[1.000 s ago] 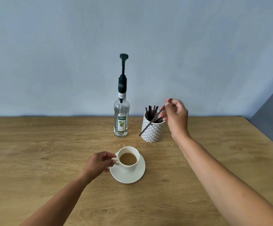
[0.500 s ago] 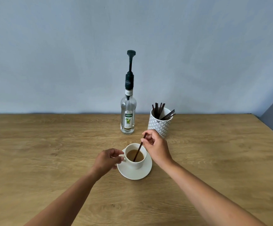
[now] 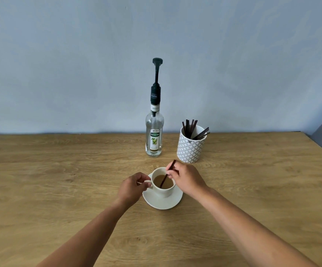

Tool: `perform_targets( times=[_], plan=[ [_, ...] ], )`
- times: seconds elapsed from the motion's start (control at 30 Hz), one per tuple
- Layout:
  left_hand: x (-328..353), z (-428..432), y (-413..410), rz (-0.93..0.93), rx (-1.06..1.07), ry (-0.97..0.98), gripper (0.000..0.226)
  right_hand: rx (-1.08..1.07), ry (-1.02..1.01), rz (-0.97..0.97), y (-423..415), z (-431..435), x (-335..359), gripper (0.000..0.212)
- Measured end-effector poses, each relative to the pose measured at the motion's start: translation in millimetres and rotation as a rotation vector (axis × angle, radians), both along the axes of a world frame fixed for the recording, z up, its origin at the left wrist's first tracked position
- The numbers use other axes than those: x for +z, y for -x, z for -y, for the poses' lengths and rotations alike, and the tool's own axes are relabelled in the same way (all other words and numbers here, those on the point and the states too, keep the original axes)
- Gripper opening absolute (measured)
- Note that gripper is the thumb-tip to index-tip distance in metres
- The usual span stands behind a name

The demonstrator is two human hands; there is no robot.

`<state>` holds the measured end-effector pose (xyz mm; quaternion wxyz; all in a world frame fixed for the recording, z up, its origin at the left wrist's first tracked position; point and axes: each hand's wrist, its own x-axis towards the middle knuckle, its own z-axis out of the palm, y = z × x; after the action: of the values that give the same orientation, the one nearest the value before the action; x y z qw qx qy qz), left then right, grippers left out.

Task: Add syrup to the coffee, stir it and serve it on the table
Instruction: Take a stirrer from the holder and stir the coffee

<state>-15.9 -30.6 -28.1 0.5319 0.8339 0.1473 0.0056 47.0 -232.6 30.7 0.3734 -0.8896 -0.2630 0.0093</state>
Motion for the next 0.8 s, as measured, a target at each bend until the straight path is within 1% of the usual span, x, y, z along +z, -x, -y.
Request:
perform_targets(
  times=[0.13,0.23,0.47,0.57,0.67,0.8],
  plan=[
    [-2,2,1,0.015,0.006,-0.043,0.015,-0.040,0.094,0.067,-4,13,1,0.008],
    [-2,2,2,0.024,0.001,-0.072,0.014,-0.030,0.122,0.066,-2,21,2,0.009],
    [-3,4,2,0.032,-0.002,-0.139,0.013,0.042,0.014,-0.026,12,6,-3,0.013],
    [-3,3,1,0.028,-0.014,-0.173,0.014,0.026,0.041,0.071,10,0,-5,0.013],
    [-2,4,1,0.021,-0.021,-0.205,0.009,-0.021,0.093,0.189,4,3,-3,0.012],
    [-1,5,2,0.027,-0.023,-0.210,0.007,-0.058,0.142,0.238,1,15,-2,0.012]
  ],
)
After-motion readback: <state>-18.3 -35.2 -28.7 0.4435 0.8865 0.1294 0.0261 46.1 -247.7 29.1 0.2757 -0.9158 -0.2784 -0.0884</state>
